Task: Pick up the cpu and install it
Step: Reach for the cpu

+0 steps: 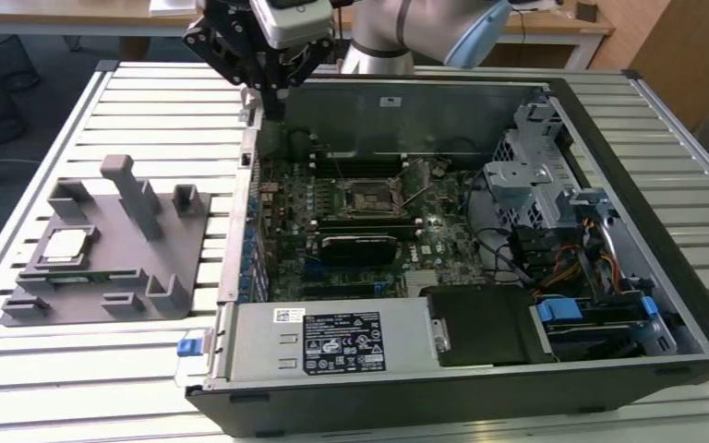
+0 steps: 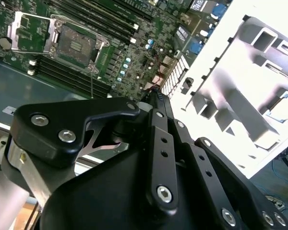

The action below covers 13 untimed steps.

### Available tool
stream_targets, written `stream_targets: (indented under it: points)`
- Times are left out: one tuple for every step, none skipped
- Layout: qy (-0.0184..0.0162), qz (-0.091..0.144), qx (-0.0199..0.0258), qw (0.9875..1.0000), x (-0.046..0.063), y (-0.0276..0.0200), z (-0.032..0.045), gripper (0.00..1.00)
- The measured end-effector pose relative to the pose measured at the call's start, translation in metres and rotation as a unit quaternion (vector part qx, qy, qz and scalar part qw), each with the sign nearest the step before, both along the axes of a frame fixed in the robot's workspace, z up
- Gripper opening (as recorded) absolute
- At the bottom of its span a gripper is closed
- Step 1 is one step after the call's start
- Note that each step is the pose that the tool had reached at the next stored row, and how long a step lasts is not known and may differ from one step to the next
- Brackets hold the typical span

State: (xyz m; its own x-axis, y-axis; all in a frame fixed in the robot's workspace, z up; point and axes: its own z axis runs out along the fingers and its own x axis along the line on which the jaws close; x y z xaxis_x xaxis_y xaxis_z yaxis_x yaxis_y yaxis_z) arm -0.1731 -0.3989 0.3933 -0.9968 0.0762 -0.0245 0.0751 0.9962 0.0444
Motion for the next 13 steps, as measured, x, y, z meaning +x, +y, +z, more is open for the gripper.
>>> stream_targets:
  points:
    - [0.0, 0.0, 0.0, 1.0, -0.002, 0.0, 0.0, 0.11]
    - [0.0, 0.0, 0.0, 1.0, -0.004, 0.0, 0.0, 0.11]
    - [0.0, 0.0, 0.0, 1.0, -0.006, 0.0, 0.0, 0.11]
    - [0.0, 0.0, 0.0, 1.0, -0.007, 0.0, 0.0, 0.11]
    - [0.0, 0.0, 0.0, 1.0, -0.01, 0.0, 0.0, 0.11]
    - [0.0, 0.0, 0.0, 1.0, -0.011, 0.0, 0.0, 0.11]
    - [0.0, 0.0, 0.0, 1.0, -0.013, 0.0, 0.0, 0.11]
    - [0.0, 0.0, 0.0, 1.0, -0.015, 0.0, 0.0, 0.11]
    - [0.0, 0.0, 0.0, 1.0, -0.017, 0.0, 0.0, 0.11]
    - [0.0, 0.0, 0.0, 1.0, -0.019, 0.0, 0.0, 0.11]
    - [0.0, 0.0, 0.0, 1.0, -0.02, 0.0, 0.0, 0.11]
    - [0.0, 0.0, 0.0, 1.0, -0.022, 0.0, 0.0, 0.11]
    - [0.0, 0.0, 0.0, 1.0, -0.024, 0.0, 0.0, 0.11]
